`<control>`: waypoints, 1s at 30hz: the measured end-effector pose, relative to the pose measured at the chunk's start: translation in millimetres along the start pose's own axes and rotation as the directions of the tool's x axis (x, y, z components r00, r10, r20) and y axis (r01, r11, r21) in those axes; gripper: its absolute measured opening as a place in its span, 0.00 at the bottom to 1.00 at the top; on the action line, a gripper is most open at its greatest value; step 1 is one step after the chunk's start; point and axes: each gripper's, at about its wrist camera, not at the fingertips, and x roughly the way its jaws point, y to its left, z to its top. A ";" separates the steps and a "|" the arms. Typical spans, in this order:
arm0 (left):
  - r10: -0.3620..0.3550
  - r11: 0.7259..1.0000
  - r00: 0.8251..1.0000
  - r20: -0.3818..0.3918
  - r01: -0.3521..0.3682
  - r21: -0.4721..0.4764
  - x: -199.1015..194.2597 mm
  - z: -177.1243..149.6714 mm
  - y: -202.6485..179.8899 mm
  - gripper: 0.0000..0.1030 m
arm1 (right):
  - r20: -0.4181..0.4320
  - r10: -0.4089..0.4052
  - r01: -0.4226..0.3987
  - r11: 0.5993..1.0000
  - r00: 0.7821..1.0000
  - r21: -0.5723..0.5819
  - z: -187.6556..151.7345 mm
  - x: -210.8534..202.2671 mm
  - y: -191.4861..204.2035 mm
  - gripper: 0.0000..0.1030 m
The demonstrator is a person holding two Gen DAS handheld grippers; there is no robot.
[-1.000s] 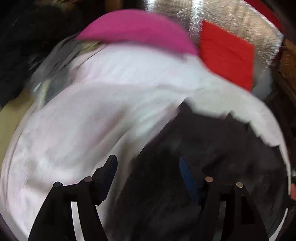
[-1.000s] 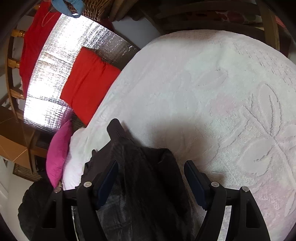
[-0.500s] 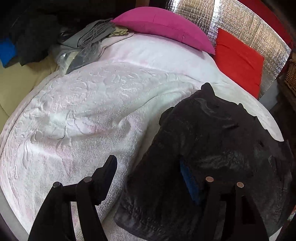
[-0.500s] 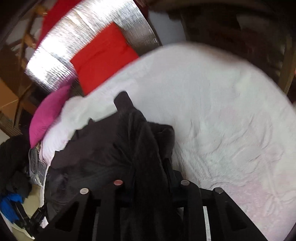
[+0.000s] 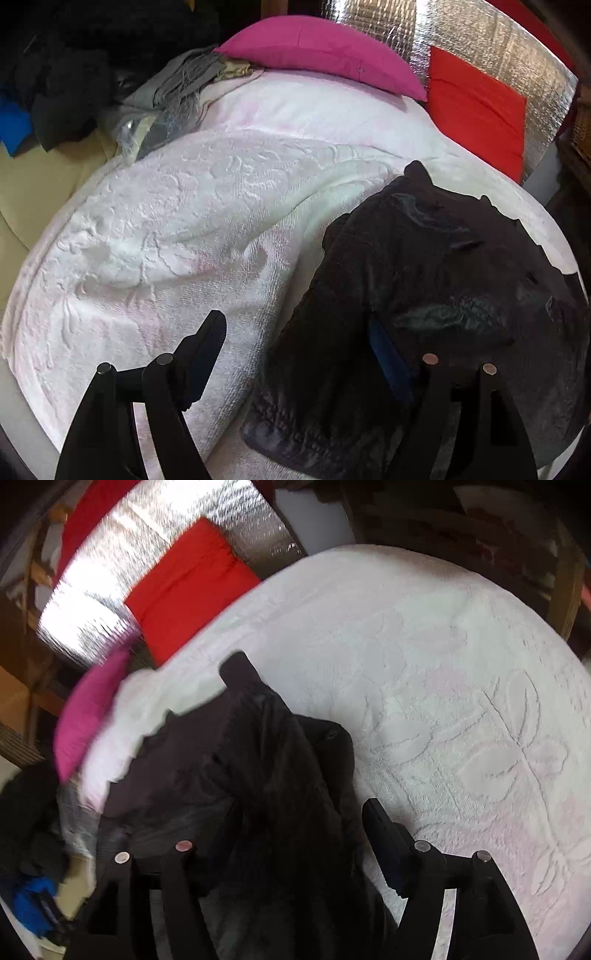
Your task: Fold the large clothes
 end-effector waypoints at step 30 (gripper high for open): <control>0.041 0.983 0.999 0.025 -0.044 0.177 0.2 4.6 -10.9 0.81 | -0.206 0.175 -0.146 0.978 0.963 0.147 -9.2 38.2 -23.0 0.72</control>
